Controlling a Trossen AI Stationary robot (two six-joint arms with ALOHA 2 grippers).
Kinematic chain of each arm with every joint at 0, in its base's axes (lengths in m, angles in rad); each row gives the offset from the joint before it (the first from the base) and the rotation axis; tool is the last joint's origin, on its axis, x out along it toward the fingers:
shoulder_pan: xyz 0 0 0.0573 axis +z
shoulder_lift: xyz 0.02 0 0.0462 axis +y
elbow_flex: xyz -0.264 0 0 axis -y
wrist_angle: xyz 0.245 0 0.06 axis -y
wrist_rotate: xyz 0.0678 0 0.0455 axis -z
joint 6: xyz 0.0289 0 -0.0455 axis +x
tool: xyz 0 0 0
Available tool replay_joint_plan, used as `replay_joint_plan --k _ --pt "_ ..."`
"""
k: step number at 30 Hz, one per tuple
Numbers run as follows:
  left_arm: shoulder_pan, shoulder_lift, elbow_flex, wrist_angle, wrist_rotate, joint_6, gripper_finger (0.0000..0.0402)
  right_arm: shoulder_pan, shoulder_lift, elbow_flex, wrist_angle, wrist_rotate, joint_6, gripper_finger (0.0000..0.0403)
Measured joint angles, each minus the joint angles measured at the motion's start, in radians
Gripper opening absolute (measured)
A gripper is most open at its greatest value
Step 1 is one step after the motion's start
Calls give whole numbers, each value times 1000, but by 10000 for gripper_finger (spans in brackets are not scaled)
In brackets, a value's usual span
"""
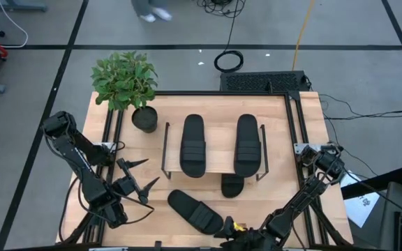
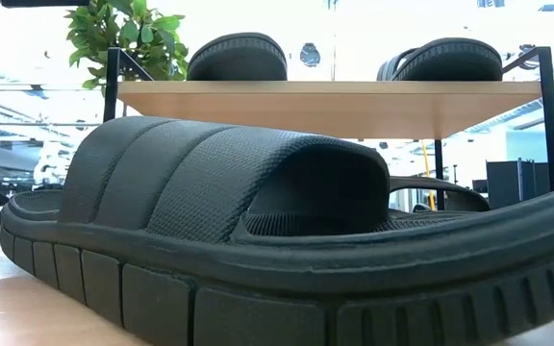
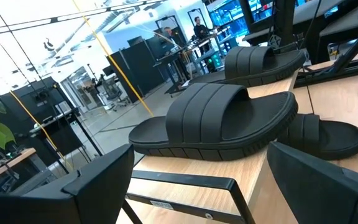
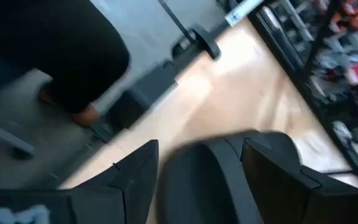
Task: Pick and place slides into the shelf
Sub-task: Put the black slipper under the shelf
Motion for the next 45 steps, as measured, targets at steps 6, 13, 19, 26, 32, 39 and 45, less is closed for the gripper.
replay_joint_plan --k 6,13,19,26,32,39,45 --pt "0 0 0 0 -1 0 376 -7 0 0 33 -86 -18 219" --pt "0 0 0 -1 -1 0 376 -53 0 0 7 84 -30 219" --pt "0 0 0 -1 -1 0 376 -93 10 0 -32 34 -38 219" --pt "0 0 0 -2 0 2 376 -111 62 0 -28 43 -73 219" --pt "0 0 0 -1 6 0 376 -115 118 -1 31 234 -182 220" --pt "0 0 0 -1 6 0 376 -125 134 -1 42 242 -176 220" --pt "0 0 0 -1 6 -2 376 -151 134 -1 37 159 -135 219"
